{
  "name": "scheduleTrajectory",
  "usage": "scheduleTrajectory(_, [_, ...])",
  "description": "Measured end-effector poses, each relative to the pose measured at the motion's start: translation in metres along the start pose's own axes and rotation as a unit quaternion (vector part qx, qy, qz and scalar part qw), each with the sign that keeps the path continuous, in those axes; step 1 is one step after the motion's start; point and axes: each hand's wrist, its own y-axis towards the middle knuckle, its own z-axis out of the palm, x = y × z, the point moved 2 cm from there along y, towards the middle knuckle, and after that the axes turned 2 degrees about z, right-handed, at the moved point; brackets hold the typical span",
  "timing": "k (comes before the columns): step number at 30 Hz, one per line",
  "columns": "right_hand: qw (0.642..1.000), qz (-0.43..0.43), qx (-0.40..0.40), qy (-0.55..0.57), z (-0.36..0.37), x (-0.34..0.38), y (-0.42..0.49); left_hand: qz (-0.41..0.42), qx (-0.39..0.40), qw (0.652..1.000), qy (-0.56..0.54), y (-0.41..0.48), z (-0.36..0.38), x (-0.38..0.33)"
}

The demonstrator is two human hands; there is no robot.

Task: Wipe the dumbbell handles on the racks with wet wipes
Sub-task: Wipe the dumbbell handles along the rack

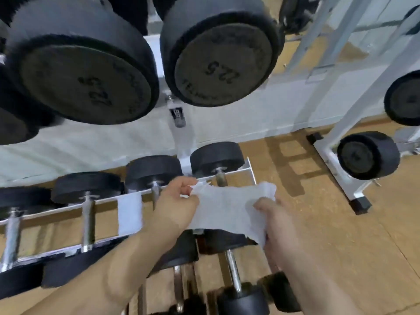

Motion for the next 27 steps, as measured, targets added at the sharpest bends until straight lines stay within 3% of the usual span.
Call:
scheduleTrajectory(5, [0.958, -0.161, -0.023, -0.236, 0.010, -0.032, 0.125, 0.097, -0.063, 0.992, -0.054, 0.091, 0.048, 0.057])
scheduleTrajectory(9, [0.927, -0.190, -0.022, -0.321, 0.021, -0.046, 0.172, 0.152, -0.012, 0.983, 0.106, 0.124, 0.072, 0.091])
scheduleTrajectory(12, [0.924, -0.142, -0.004, -0.355, 0.024, -0.053, 0.183, 0.215, -0.032, 0.964, 0.155, 0.134, 0.083, 0.089])
scheduleTrajectory(16, [0.915, -0.094, 0.006, -0.392, 0.025, -0.055, 0.182, 0.167, 0.055, 0.974, 0.144, 0.125, 0.096, 0.089])
scheduleTrajectory(24, [0.915, -0.159, -0.046, -0.369, 0.021, -0.052, 0.168, 0.004, 0.052, 0.997, -0.057, 0.139, 0.139, 0.073])
scheduleTrajectory(27, [0.907, -0.179, -0.045, -0.378, 0.023, -0.052, 0.171, -0.013, 0.036, 0.993, -0.113, 0.150, 0.151, 0.064])
